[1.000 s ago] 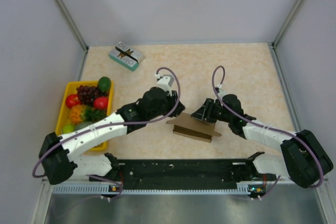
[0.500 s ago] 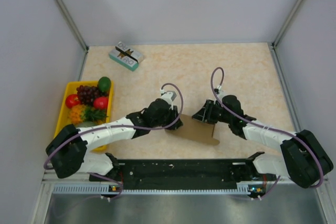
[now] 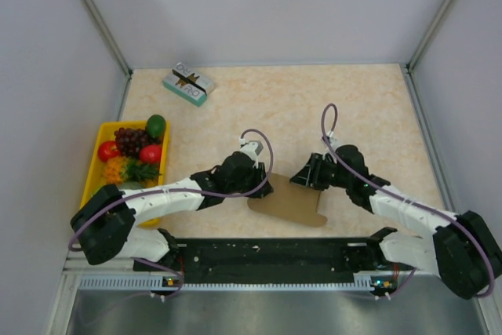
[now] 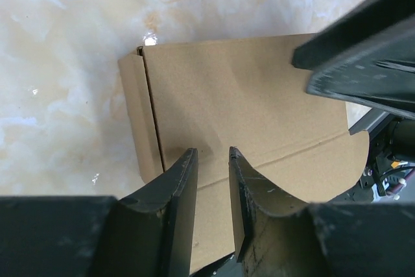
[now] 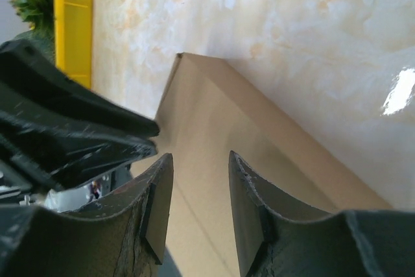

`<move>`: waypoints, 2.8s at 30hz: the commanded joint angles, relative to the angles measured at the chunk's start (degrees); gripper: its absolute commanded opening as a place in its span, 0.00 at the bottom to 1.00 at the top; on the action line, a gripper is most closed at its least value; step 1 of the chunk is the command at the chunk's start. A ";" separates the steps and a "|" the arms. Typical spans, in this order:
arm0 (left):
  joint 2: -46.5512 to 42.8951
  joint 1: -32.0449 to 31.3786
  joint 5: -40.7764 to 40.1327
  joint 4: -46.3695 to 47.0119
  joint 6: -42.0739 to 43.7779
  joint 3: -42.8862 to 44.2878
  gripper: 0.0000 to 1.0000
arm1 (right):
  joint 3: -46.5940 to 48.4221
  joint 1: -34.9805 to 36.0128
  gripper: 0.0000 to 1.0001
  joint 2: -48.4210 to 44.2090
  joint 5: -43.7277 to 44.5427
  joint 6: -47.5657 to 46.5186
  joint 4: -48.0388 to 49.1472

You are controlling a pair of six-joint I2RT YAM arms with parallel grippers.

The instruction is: Fold the paper box

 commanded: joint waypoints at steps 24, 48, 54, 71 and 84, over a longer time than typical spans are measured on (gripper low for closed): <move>-5.88 -0.20 -2.64 -3.19 2.76 1.59 0.45 | -10.75 -6.04 0.28 -31.02 -4.87 0.73 -13.89; -4.67 6.74 8.23 0.83 10.23 -1.05 0.74 | -0.64 -6.93 0.64 -36.73 7.24 -0.60 -45.10; -0.53 6.66 11.50 5.05 6.73 -2.79 0.73 | -4.41 -6.14 0.64 -32.87 4.44 0.20 -38.90; -13.00 6.74 4.83 -0.30 2.94 -9.40 0.74 | -3.63 1.95 0.59 -12.92 0.92 1.87 -13.30; -24.97 6.83 -0.98 -3.92 -0.31 -14.13 0.79 | -0.29 3.18 0.63 -17.93 6.55 -5.95 -26.57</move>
